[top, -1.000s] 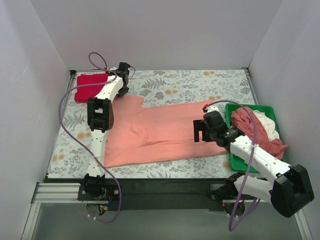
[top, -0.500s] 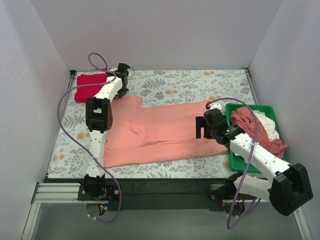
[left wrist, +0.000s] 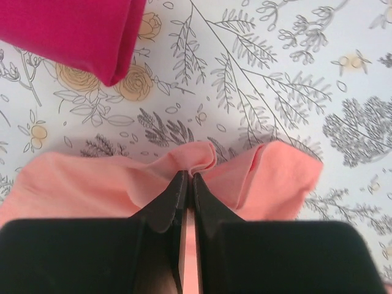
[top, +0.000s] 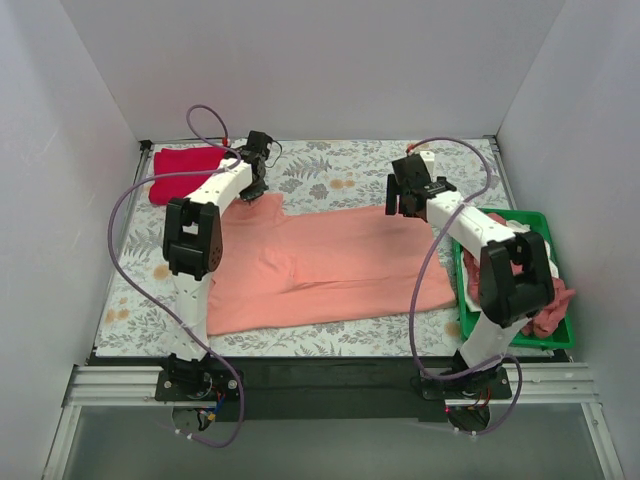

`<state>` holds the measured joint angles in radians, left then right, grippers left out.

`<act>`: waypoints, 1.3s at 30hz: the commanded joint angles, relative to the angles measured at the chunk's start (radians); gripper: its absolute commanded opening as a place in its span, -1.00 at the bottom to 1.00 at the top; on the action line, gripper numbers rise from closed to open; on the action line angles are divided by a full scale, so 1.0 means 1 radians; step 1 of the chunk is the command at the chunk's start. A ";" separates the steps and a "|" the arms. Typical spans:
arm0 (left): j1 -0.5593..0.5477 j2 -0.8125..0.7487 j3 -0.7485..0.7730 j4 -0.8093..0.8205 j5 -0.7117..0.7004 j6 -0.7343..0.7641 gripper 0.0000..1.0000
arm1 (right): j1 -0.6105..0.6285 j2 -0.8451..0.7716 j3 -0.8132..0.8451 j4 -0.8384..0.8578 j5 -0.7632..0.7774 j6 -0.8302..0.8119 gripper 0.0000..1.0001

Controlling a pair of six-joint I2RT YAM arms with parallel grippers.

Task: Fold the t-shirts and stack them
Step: Fold the tshirt

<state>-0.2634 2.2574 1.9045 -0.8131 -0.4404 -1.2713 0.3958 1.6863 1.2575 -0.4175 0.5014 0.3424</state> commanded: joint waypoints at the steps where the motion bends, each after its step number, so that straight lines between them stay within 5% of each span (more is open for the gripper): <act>1: -0.010 -0.125 -0.039 0.037 -0.053 -0.002 -1.00 | -0.025 0.102 0.159 0.003 0.052 0.003 0.96; 14: -0.017 -0.269 -0.182 0.034 -0.073 -0.053 -1.00 | -0.051 0.484 0.493 -0.078 0.104 -0.023 0.95; 25: -0.033 -0.332 -0.269 0.022 -0.098 -0.085 -1.00 | -0.057 0.530 0.465 -0.109 0.160 0.009 0.86; 39: -0.074 -0.397 -0.369 0.002 -0.142 -0.129 -1.00 | -0.055 0.480 0.394 -0.110 0.193 0.012 0.04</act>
<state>-0.3351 1.9400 1.5509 -0.8078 -0.5369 -1.3811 0.3443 2.1780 1.6321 -0.5068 0.6556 0.3515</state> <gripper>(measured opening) 0.031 0.538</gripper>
